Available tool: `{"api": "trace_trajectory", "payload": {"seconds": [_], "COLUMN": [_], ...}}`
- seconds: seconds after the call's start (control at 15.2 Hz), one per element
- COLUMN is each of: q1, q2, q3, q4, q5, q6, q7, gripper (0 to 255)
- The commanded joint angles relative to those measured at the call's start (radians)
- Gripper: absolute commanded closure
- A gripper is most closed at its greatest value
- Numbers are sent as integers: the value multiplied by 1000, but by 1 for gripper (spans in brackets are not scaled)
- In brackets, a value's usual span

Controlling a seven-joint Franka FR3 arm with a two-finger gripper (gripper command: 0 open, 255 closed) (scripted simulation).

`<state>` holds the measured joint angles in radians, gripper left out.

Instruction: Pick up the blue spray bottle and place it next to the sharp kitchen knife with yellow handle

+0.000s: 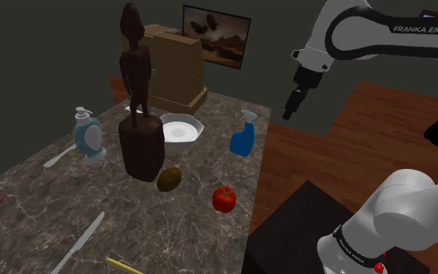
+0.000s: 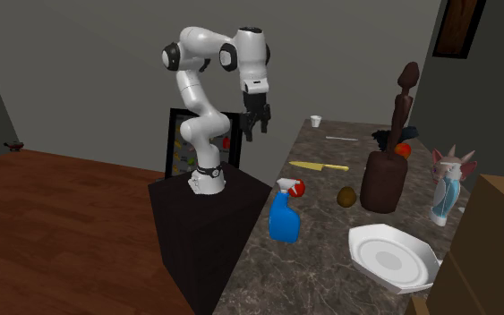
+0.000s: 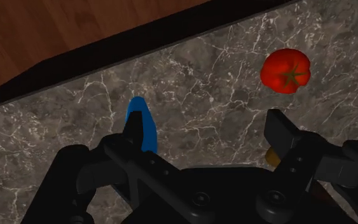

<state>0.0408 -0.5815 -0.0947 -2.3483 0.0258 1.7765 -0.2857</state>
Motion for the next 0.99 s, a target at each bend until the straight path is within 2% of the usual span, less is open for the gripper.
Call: {"api": "trace_trajectory", "payload": {"seconds": [0.0, 0.4, 0.79, 0.92], "q1": [5, 18, 23, 23], "q2": [79, 314, 545, 553], "q3": [-11, -35, -46, -46], "q4": [33, 152, 312, 293], "q5": [-10, -28, -32, -31], "q6": [43, 150, 215, 241], "q7": [-33, -125, -207, -208], "gripper": [0, 0, 0, 0]}}
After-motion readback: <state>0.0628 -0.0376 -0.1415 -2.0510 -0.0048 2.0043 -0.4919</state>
